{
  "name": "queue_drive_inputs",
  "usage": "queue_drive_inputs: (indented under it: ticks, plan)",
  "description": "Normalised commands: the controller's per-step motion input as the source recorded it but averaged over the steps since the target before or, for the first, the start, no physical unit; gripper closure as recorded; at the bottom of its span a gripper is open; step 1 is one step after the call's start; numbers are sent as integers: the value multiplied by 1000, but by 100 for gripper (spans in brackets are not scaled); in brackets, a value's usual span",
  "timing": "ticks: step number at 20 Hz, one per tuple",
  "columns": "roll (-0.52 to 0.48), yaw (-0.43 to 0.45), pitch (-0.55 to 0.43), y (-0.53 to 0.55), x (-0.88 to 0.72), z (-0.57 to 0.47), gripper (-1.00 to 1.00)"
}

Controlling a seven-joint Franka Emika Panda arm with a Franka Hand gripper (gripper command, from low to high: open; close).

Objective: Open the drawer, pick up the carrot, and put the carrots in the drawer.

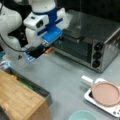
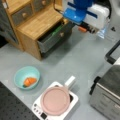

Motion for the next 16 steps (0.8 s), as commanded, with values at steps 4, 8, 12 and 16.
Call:
queue_drive_inputs:
  ticks: [4,8,12,16]
  plan:
    - [38,61,93,5,-2,-16,-100]
    - [50,-8,66,37,31,-46,-100]
    - [35,74,75,5,98,-30,-100]
    - [3,94,75,-55,128,71,-100]
